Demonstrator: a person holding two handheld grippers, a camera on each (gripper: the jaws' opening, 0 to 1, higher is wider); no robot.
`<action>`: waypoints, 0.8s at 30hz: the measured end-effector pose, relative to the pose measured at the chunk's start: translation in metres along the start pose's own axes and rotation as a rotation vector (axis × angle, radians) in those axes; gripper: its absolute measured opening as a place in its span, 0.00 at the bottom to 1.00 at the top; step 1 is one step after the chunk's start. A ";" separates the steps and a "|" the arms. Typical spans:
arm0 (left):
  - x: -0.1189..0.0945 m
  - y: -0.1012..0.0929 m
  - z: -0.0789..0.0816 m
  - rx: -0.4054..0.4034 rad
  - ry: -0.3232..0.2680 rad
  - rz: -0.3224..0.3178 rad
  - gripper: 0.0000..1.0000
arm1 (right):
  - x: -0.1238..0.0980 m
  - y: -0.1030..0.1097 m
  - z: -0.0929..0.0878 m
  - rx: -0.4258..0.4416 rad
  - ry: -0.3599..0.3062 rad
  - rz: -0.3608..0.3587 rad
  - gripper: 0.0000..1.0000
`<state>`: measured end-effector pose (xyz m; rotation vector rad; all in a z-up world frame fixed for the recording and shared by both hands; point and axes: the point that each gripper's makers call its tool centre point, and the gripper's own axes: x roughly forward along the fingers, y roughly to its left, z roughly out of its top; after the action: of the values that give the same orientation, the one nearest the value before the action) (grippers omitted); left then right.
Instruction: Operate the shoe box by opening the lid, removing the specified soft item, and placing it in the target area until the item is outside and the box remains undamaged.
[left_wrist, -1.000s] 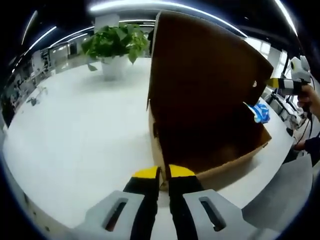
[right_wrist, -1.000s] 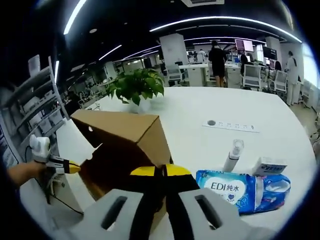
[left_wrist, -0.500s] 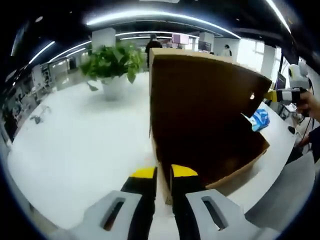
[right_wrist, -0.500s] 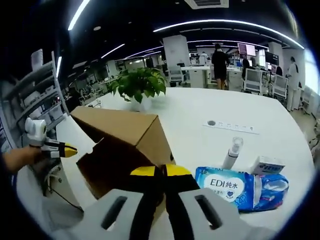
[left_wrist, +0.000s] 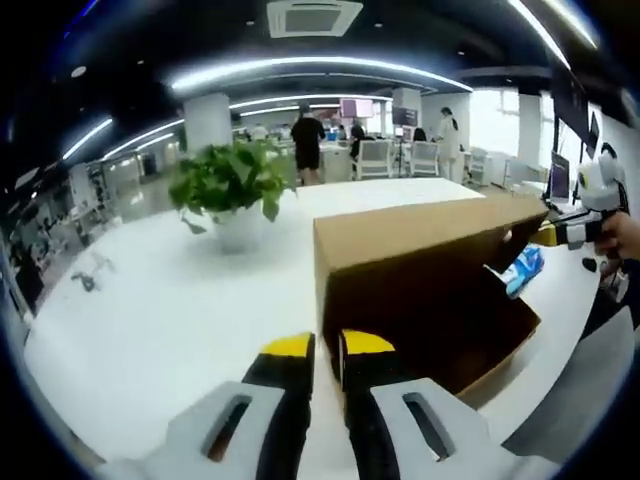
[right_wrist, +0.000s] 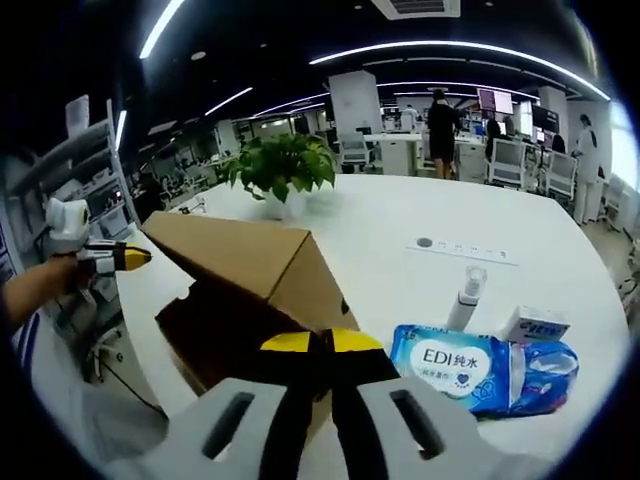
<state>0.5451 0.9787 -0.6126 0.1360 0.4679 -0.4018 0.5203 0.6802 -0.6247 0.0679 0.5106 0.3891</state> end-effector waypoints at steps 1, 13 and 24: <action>0.000 0.000 0.001 0.002 -0.005 0.000 0.07 | 0.000 0.000 -0.001 0.000 0.000 0.001 0.03; 0.001 -0.003 0.007 0.034 -0.024 -0.014 0.06 | -0.004 0.005 -0.011 -0.023 0.002 0.013 0.03; -0.002 -0.009 -0.002 0.044 -0.008 -0.037 0.07 | -0.006 0.008 -0.022 -0.063 0.004 0.024 0.04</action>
<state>0.5386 0.9713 -0.6140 0.1688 0.4548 -0.4488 0.5021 0.6846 -0.6396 0.0127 0.5011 0.4288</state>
